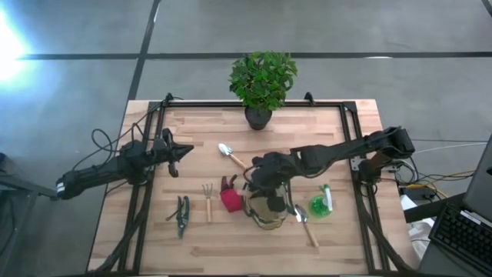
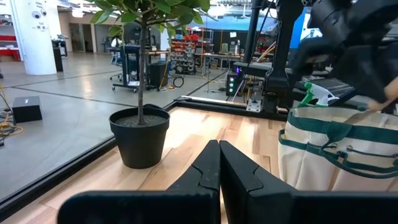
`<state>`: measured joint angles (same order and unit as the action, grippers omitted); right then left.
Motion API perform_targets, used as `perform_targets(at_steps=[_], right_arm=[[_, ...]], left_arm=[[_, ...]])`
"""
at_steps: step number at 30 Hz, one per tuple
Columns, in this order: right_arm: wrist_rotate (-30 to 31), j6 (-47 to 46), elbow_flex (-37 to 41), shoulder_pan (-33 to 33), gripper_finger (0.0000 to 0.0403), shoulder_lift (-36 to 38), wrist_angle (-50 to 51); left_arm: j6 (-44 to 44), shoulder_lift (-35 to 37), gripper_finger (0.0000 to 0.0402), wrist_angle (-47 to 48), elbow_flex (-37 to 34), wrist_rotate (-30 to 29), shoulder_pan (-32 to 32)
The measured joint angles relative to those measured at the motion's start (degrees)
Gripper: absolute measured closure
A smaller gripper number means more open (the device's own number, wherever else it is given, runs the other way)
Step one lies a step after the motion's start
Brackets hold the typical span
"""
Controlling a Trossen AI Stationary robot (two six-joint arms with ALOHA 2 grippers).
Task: Pick & Place Garden tools in Gardening bag
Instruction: Put the top right brown trowel into the gardening bag
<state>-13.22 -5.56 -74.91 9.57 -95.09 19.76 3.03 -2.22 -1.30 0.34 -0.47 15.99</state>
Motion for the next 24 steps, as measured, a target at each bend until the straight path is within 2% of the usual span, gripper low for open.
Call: perform_targets(at_steps=[5, 10, 13, 19, 24], right_arm=[[1.3, -2.2, 0.0, 0.4, 0.0350, 0.5, 2.9], [3.0, 10.4, 0.5, 1.0, 0.0350, 0.8, 4.1], [2.4, 14.4, 1.7, 1.3, 0.0350, 0.3, 3.8], [2.6, 13.7, 8.9, 1.1, 0.0350, 0.1, -8.8], [2.1, 13.3, 14.0, 1.1, 0.0350, 0.1, -12.8]], left_arm=[[0.0, 0.0, 0.0399, 0.0, 0.0, 0.0, 0.0], [0.0, -0.1, 0.0399, 0.0, 0.0, 0.0, 0.0], [0.0, -0.1, 0.0399, 0.0, 0.0, 0.0, 0.0], [0.0, -0.1, 0.0399, 0.0, 0.0, 0.0, 0.0], [0.0, -0.1, 0.0399, 0.0, 0.0, 0.0, 0.0]])
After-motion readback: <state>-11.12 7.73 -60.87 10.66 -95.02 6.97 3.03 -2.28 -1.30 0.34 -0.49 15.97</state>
